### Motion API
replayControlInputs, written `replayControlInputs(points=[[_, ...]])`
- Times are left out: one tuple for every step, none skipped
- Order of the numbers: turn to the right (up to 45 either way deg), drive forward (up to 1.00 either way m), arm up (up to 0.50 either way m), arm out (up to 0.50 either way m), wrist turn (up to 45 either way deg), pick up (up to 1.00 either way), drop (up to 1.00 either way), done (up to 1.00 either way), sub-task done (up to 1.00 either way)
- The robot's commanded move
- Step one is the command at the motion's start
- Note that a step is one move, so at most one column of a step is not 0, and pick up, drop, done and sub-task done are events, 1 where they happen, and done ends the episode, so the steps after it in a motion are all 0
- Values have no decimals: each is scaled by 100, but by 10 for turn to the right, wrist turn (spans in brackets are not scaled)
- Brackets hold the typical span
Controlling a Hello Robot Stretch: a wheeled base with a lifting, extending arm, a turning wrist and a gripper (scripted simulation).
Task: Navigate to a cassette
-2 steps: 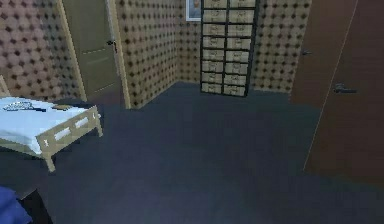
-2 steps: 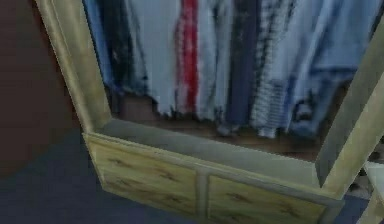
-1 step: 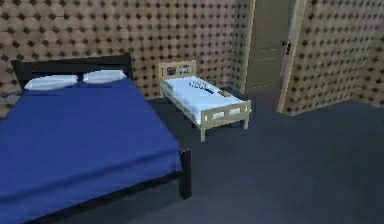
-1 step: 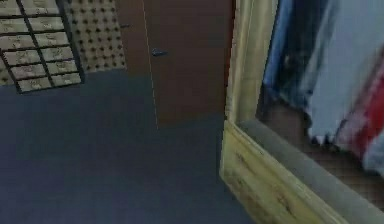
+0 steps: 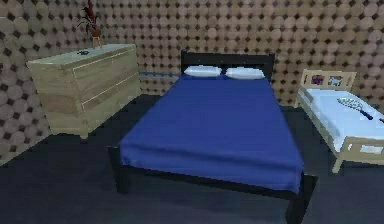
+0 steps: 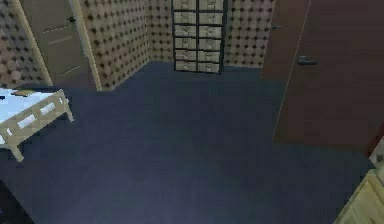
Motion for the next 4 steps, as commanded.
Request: replayControlInputs(points=[[0,45,0,0,0,0,0,0,0],[-300,0,0,0,0,0,0,0,0],[0,20,0,0,0,0,0,0,0],[-360,0,0,0,0,0,0,0,0]])
